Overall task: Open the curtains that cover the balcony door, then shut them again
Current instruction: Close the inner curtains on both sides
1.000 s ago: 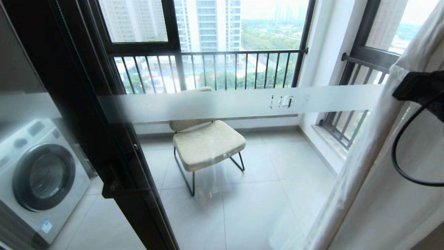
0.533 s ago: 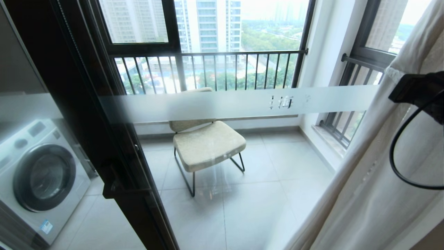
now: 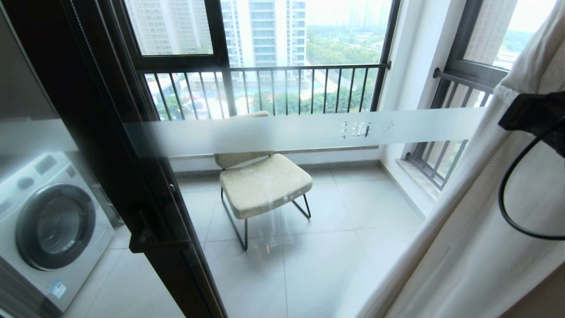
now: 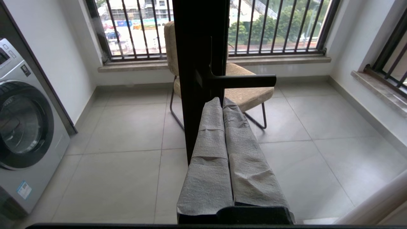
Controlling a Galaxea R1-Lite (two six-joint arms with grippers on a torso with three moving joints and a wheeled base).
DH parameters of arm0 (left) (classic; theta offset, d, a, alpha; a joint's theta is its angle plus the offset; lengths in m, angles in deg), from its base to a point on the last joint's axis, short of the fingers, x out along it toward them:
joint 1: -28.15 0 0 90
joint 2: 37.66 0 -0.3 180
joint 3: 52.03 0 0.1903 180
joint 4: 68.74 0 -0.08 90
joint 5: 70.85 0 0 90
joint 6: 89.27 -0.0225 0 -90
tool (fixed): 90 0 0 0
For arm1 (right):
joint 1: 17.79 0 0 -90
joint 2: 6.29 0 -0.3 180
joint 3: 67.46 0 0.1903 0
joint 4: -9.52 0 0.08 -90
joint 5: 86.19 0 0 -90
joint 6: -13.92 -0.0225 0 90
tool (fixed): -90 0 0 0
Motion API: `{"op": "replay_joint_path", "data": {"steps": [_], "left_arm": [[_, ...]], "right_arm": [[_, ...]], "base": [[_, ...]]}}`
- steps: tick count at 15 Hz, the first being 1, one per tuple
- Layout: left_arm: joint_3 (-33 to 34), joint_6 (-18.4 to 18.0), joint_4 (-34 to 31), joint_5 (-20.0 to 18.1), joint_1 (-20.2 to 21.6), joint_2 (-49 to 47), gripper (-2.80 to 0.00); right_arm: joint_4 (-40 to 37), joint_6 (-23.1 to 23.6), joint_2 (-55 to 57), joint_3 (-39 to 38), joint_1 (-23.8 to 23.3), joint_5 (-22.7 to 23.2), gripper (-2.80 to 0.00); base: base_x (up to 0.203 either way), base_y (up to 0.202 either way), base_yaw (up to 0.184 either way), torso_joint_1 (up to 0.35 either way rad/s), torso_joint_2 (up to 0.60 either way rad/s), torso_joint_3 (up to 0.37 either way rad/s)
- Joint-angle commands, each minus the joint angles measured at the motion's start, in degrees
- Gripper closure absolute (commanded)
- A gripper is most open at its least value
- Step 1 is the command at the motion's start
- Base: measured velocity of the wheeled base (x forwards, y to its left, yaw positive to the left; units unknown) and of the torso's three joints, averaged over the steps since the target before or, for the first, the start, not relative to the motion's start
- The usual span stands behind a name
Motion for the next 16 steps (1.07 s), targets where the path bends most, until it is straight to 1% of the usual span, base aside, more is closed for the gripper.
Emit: {"op": "replay_joint_path", "data": {"steps": [1,3,12,16], "left_arm": [[0.0,0.06,-0.01,0.01,0.02,0.02,0.0],[0.0,0.06,-0.01,0.01,0.02,0.02,0.0],[0.0,0.06,-0.01,0.01,0.02,0.02,0.0],[0.0,0.06,-0.01,0.01,0.02,0.02,0.0]], "right_arm": [[0.32,0.02,-0.01,0.02,0.0,0.04,0.0],[0.32,0.02,-0.01,0.02,0.0,0.04,0.0],[0.33,0.11,-0.24,0.28,0.17,0.04,0.0],[0.32,0.11,-1.26,0.28,2.46,-0.05,0.0]], "base": [[0.0,0.0,0.0,0.0,0.0,0.0],[0.002,0.094,0.003,0.002,0.0,0.004],[0.0,0.19,0.002,0.003,0.0,0.002],[0.0,0.188,0.0,0.003,0.01,0.001]]}}
